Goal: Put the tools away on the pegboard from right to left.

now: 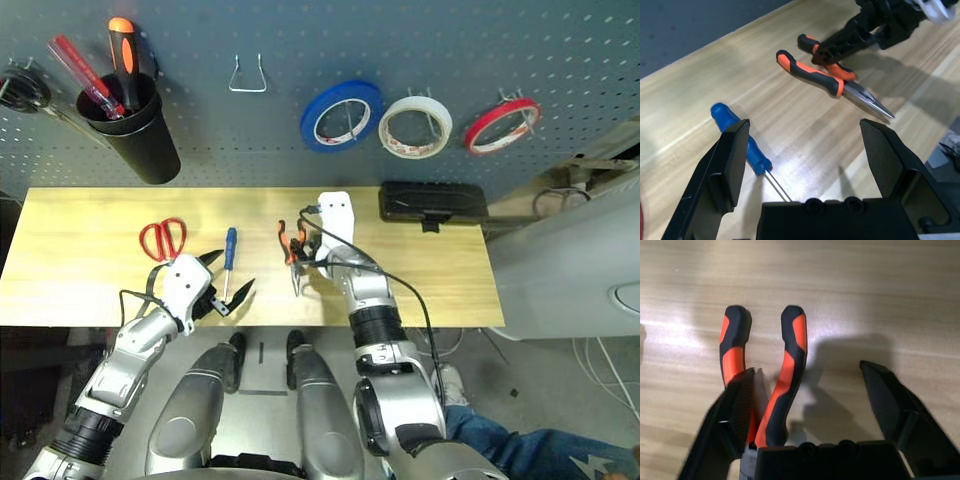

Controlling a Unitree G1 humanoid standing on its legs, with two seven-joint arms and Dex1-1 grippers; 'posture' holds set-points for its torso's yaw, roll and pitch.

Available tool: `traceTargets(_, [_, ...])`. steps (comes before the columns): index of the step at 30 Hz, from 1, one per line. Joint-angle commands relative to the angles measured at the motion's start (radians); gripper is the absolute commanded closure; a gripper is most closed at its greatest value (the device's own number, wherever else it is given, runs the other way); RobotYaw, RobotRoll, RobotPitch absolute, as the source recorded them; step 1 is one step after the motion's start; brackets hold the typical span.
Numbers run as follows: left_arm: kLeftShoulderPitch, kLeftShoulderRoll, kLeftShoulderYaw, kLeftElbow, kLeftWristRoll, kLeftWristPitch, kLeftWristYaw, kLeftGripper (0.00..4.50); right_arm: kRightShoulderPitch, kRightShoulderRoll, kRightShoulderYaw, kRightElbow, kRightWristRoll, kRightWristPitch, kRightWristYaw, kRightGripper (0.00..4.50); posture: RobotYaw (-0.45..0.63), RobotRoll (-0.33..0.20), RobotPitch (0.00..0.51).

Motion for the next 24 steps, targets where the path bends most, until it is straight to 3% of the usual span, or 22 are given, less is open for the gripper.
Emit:
traceTargets(1, [0.038,-0.005,-0.017,-0.015,0.003,0.013,0.003,0.00,0.022,0.013,0.005,0.048,-0.006,0.014,-0.009,1.36,0.17,0.000,0.469])
traceTargets(10, [0.035,-0.018,-0.011,-0.016,-0.010,-0.042,0.008,0.00,0.000,0.005,-0.013,0.049,0.000,0.005,-0.026,4.23,0.17,0.000,0.454])
traceTargets(24, [0.017,-0.028,0.076,-0.071,-0.087,-0.196,0.032,0.00,0.025,-0.047,0.007,-0.199,0.063,0.018,0.143,4.23,0.16,0.000,0.363])
